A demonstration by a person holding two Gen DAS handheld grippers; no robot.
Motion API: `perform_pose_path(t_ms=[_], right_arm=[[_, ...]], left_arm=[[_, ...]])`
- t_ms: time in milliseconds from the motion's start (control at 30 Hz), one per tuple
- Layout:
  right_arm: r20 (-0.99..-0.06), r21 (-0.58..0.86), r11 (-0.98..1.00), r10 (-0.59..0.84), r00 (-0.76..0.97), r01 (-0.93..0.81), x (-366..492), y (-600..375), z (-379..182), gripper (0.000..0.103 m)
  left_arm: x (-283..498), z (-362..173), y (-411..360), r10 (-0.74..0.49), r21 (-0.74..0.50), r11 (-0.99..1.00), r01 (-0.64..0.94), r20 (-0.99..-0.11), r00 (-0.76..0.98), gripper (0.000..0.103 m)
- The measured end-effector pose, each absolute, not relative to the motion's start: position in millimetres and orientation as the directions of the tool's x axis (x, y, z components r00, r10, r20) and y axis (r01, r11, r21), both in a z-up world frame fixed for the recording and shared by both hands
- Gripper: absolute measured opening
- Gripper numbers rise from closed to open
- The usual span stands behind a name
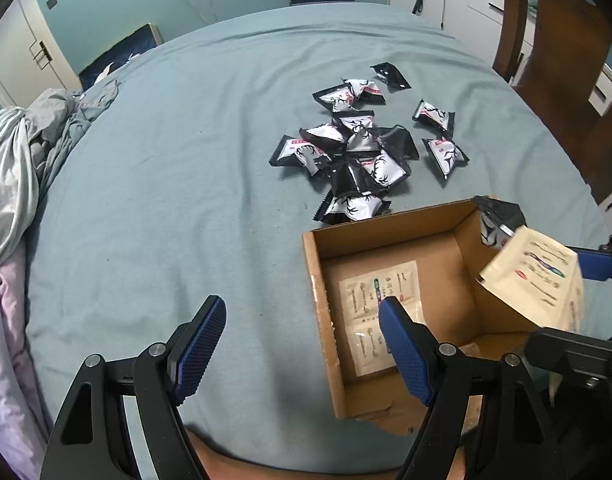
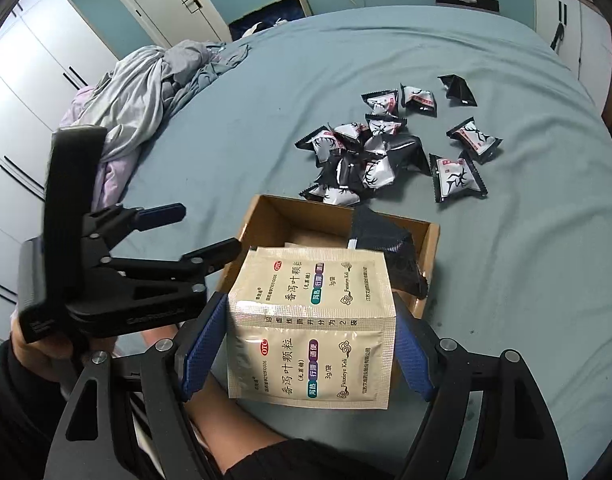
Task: Organize snacks
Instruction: 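Lower the beige sachet into the box and open the right gripper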
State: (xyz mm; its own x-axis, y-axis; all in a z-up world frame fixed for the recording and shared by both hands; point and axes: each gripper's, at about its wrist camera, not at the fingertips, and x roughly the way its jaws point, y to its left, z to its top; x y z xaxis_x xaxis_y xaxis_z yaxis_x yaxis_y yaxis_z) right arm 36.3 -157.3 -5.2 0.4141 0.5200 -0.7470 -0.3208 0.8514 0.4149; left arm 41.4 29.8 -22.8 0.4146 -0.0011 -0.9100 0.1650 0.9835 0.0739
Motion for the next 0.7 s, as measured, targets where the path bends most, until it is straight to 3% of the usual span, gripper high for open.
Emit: perform_pose_path(t_ms=[267, 700], right_arm=[[-0.7, 0.506, 0.828, 0.558, 0.446, -0.242, 35.1, -170.9, -12.3, 0.079], [-0.731, 0.523, 0.847, 0.503, 0.461, -0.094, 36.2, -199.7, -14.9, 0.082]], left_arm=[[42.4, -24.4, 27.8, 0.001, 0.079, 0.982, 0.17, -0.911, 0.413, 0.08], [43.4, -29.3, 29.0, -0.001, 0.068, 0.984, 0.162, -0.92, 0.391, 0.08]])
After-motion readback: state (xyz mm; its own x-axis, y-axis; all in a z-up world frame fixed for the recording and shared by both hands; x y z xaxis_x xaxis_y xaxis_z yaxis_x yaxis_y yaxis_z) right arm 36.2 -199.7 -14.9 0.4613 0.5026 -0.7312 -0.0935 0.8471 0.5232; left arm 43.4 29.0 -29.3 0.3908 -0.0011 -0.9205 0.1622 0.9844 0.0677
